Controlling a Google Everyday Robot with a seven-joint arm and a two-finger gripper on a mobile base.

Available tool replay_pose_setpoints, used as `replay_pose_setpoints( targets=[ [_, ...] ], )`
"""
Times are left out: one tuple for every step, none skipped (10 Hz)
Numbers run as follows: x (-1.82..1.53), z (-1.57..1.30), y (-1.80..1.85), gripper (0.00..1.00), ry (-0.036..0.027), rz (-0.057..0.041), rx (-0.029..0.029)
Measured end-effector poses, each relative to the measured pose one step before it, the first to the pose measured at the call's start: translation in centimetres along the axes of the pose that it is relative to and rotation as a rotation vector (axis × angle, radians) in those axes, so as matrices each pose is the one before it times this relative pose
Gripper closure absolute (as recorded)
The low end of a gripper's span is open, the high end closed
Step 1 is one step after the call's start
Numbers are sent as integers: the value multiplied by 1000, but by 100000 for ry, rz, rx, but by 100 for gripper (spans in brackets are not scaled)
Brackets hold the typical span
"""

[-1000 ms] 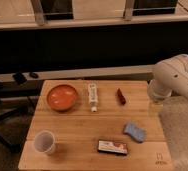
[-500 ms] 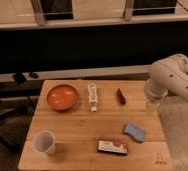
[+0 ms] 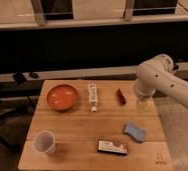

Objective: Place the pepper in the ceramic bowl

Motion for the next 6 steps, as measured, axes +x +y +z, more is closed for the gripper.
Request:
replay_pose_setpoints(
  targets=[
    [-882,1008,-466,20,-1134,-1773,75],
    [-787,613,-525,20,-1053,-1292,394],
    [279,71,-183,20,-153,-415,189],
    [237,157,-340,20,-293,-1409,367],
    [-209,183,-321,20,-808,-1548,163],
    [-152,347,-484,20,-1182,-1959,584]
  ],
)
